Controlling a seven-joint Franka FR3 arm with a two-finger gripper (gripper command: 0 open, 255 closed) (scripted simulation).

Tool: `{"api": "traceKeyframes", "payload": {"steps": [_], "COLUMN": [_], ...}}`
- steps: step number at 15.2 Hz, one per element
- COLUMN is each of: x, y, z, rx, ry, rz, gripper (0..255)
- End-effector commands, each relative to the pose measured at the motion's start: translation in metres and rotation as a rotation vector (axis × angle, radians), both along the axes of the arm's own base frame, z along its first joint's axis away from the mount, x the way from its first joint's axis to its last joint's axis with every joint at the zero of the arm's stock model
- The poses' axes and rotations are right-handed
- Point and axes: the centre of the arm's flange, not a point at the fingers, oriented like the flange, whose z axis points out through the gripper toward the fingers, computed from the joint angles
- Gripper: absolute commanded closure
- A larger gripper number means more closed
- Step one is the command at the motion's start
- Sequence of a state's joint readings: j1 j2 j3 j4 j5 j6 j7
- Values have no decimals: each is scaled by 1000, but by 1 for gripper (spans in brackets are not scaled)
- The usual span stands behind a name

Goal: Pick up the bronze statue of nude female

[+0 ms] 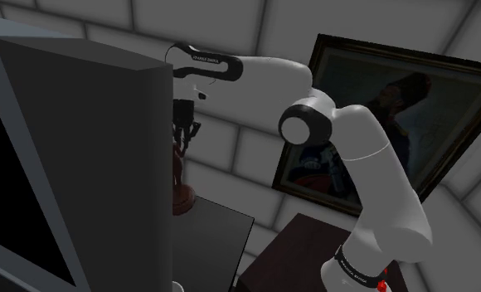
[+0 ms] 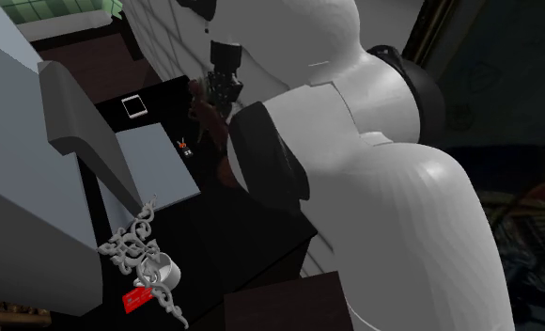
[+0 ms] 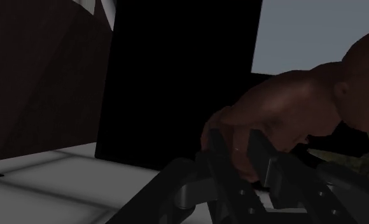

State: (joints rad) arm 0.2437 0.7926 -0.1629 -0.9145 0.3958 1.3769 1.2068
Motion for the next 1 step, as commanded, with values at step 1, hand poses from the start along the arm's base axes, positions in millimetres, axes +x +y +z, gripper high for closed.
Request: {"api": "traceKeyframes", "payload": {"steps": [1], "x": [9], "y": [-80], "z": [24], "rx": [-5], "ry": [-26], "rz": [-104], "gripper": [255]}}
